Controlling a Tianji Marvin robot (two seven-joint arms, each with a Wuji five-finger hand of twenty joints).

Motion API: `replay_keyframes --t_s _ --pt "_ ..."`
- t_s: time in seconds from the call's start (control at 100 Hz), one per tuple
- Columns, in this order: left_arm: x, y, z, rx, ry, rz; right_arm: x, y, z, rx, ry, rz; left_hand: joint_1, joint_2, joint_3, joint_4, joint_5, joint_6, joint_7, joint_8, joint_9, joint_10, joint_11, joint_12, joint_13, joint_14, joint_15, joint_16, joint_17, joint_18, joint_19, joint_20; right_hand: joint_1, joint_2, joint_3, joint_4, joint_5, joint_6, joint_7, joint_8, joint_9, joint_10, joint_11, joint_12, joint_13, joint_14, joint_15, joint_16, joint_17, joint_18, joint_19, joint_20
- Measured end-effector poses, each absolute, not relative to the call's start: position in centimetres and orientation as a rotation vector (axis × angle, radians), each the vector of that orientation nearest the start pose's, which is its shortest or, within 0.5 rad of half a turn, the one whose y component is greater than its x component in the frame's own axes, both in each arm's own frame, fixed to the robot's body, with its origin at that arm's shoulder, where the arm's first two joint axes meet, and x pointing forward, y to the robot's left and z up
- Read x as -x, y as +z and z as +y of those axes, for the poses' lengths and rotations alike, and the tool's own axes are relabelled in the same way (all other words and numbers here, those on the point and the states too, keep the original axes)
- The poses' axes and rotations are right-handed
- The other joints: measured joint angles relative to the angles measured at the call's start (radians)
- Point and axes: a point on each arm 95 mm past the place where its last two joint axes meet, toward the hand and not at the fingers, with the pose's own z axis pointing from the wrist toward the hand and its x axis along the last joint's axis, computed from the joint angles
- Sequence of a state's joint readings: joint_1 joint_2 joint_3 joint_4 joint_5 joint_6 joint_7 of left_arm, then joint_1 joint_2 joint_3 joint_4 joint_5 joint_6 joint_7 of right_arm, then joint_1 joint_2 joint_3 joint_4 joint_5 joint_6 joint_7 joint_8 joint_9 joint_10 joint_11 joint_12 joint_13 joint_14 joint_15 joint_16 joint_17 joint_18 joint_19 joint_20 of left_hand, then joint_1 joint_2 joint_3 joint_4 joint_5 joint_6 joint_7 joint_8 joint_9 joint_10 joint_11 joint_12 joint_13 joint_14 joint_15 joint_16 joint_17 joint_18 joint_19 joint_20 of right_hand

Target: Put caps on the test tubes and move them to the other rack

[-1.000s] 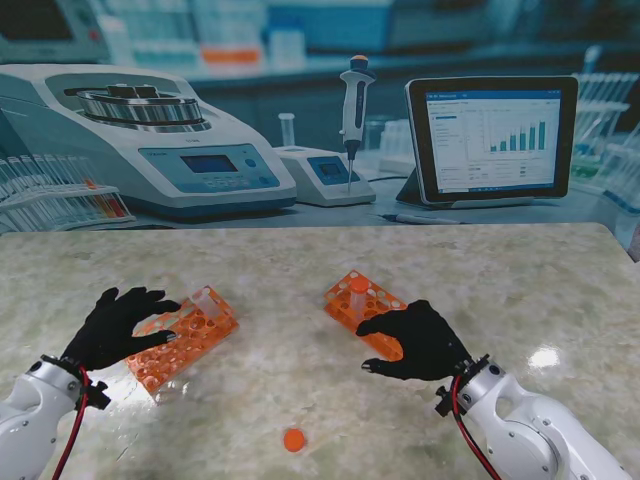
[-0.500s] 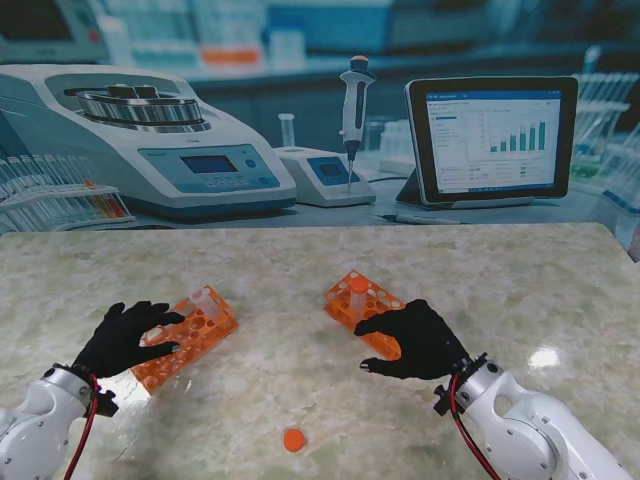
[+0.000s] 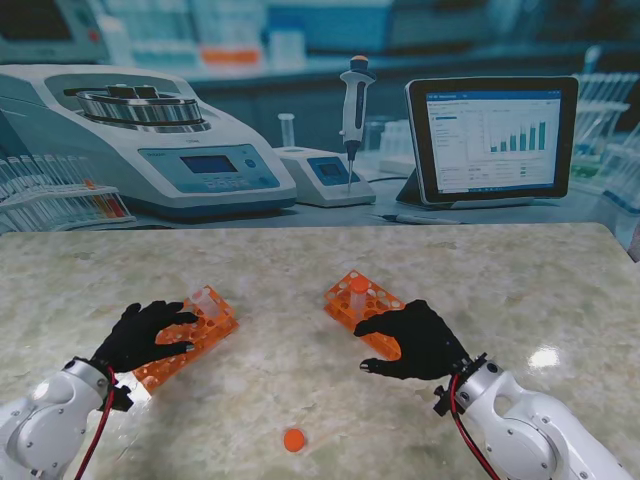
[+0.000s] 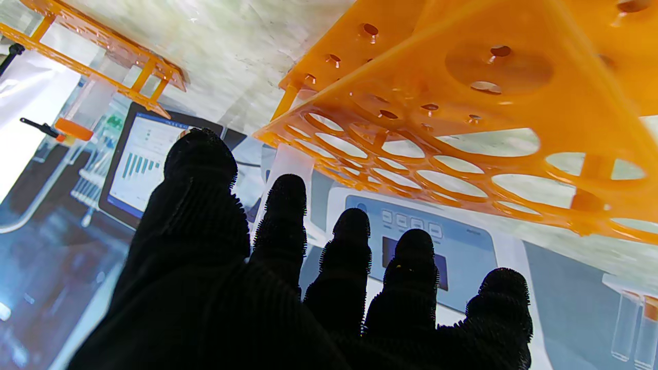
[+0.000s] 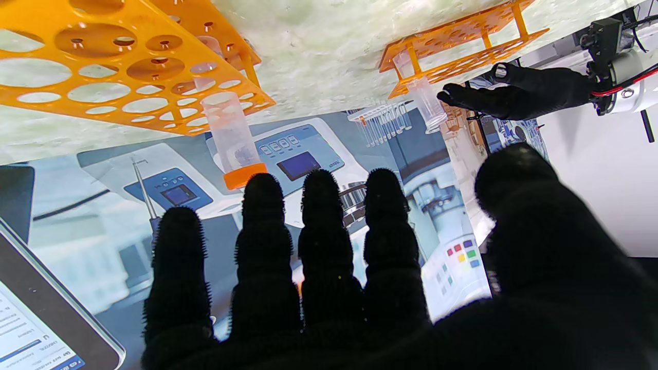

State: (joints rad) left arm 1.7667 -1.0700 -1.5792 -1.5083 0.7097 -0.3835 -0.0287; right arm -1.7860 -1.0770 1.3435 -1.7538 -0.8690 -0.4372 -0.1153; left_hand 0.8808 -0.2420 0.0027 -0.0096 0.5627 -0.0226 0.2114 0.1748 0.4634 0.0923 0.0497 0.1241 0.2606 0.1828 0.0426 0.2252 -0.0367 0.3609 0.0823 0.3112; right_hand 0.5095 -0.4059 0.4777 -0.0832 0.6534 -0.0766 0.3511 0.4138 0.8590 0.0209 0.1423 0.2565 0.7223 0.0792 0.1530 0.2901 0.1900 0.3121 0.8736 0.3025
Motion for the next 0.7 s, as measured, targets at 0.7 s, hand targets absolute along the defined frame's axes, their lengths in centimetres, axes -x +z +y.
replay_keyframes --t_s 0.7 --pt "-37.8 -35.8 10.3 1.522 -1.686 1.407 -33.4 -30.8 0.9 -1.091 1.978 1.547 -0.022 -0.001 -0.001 -0.001 -0.028 0.002 -0.01 -0.005 -0.039 0.0 -0.014 -0.022 -0.036 -0.011 -0.009 -0.003 -0.019 -0.007 -0.001 0.0 0.0 0.0 -0.012 0.0 0.0 0.0 0.0 0.0 0.0 0.0 0.0 0.0 0.0 0.0 0.0 0.0 -0.002 0.0 0.0 0.0"
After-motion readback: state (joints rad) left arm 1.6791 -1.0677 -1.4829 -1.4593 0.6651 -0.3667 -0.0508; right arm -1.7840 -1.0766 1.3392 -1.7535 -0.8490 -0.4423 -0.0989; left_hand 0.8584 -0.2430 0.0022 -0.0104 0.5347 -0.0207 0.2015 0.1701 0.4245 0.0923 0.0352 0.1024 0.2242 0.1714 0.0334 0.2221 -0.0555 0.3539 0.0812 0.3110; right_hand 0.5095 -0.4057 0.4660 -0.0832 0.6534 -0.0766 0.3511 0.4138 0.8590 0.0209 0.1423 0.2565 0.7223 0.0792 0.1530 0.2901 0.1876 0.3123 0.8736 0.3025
